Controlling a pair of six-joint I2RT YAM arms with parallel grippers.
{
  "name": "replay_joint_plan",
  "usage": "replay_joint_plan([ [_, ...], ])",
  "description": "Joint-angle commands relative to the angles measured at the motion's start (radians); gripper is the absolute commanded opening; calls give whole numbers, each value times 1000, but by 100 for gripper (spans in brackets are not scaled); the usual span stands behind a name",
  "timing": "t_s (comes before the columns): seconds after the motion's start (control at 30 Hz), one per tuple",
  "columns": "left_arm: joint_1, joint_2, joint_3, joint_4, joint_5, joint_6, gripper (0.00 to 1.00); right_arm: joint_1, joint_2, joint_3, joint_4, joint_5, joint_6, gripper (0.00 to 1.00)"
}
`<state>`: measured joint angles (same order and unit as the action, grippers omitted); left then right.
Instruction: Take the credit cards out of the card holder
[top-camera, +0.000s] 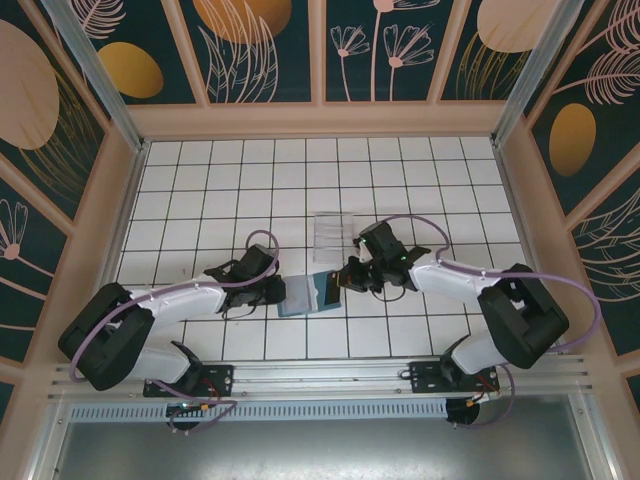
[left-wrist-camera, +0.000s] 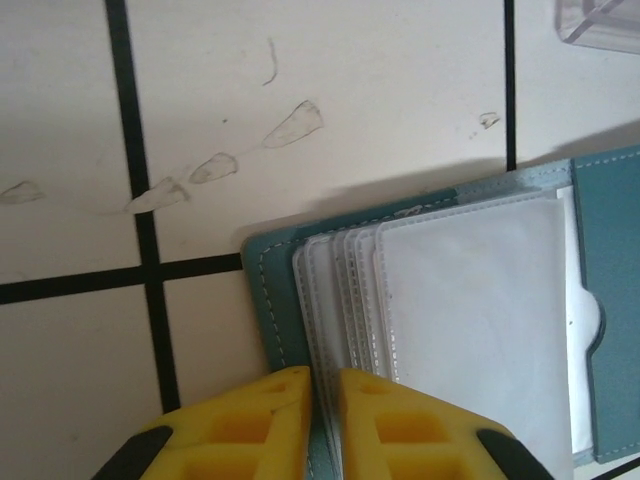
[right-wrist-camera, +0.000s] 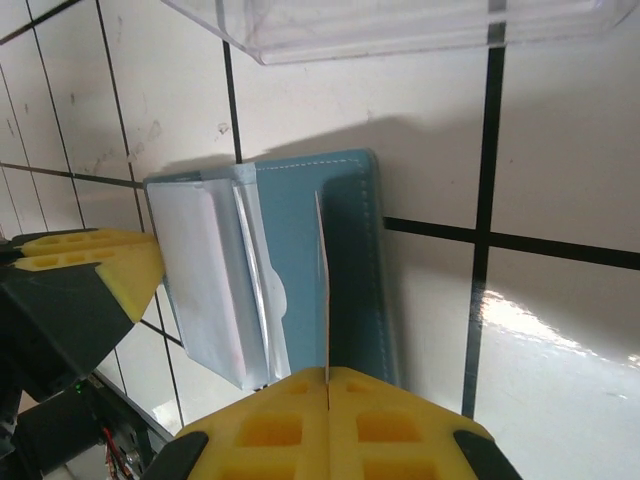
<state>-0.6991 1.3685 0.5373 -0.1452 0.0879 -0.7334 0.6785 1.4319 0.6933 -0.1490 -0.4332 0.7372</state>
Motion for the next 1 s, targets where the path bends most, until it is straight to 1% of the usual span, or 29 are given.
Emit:
replay_joint_plan([
  [0.0, 8, -20, 19, -102, -35, 13, 19, -17, -50, 42, -67, 60, -58, 5],
  [0.1, 7, -41, 51, -120, -42, 19, 19, -27, -64, 76, -106, 90, -109, 3],
  [0.2, 8, -61, 68, -117, -46, 24, 20, -40, -59, 134, -159, 127, -194, 2],
  [0.4, 8, -55, 117, -121, -50, 49, 20, -52, -19, 261, -238, 173, -423, 1],
  [0.57, 8, -34, 124, -93, -46, 57, 20, -51, 32, 364, -316, 210, -661, 1],
  [0.7, 9, -20, 113, -65, -33, 55, 20, -40, 32, 376, -305, 162, -908, 0],
  [0.8, 8, -21, 106, -62, -29, 60, 20, -41, 46, 415, -334, 171, -1081, 0],
  [0.97, 8, -27, 105, -65, -29, 77, 20, -38, 125, 530, -429, 143, -1298, 0],
])
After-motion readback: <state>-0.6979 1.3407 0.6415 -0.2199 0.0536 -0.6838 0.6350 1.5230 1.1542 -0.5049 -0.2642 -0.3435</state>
